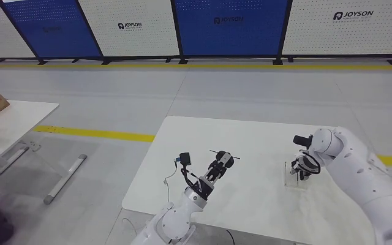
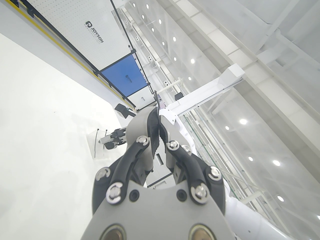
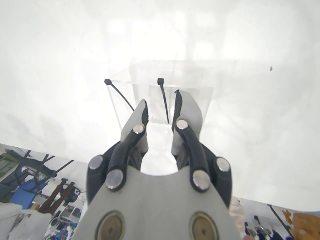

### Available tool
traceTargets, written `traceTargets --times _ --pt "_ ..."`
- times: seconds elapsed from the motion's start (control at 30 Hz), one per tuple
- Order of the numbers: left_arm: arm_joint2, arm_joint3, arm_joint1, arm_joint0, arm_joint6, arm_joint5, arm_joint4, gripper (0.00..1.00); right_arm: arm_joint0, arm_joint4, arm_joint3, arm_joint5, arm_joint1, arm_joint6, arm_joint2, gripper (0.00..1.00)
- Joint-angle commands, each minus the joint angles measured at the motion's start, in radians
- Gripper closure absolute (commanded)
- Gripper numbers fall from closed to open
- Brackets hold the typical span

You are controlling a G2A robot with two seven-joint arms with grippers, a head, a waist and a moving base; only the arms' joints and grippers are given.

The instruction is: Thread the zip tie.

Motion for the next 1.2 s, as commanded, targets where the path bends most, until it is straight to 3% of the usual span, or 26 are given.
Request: traceTargets --times 0.0,0.17,0.27,0.37,0.47,0.73,0.97,1.17 --pt "0.000 0.000 0.000 0.000 0.000 0.000 0.000 1.00 0.006 -0.003 0.016 0.001 -0.009 -0.001 -0.006 0.75" --pt "0.000 0.000 0.000 0.000 0.000 0.000 0.000 1.00 0.018 -0.008 0.059 -0.002 -0.030 0.005 -0.020 0.78" --pt "0.000 0.000 0.000 0.000 0.000 0.000 0.000 1.00 0.026 -0.010 0.085 -0.007 -0.043 0.005 -0.027 0.86" --pt "0.000 0.000 0.000 0.000 0.000 0.000 0.000 1.00 0.033 -0.014 0.111 -0.011 -0.055 0.008 -0.033 0.85" --pt "0.000 0.000 0.000 0.000 0.000 0.000 0.000 1.00 0.042 -0.018 0.136 -0.010 -0.067 0.009 -0.039 1.00" --pt "0.000 0.000 0.000 0.000 0.000 0.000 0.000 1.00 0.050 -0.041 0.151 -0.025 -0.081 -0.008 -0.041 1.00" --pt "0.000 0.000 0.000 0.000 0.000 0.000 0.000 1.00 0.032 -0.047 0.099 -0.066 -0.053 -0.025 0.001 1.00" --pt "0.000 0.000 0.000 0.000 0.000 0.000 0.000 1.00 -0.031 -0.048 -0.040 -0.094 0.018 -0.047 0.099 1.00"
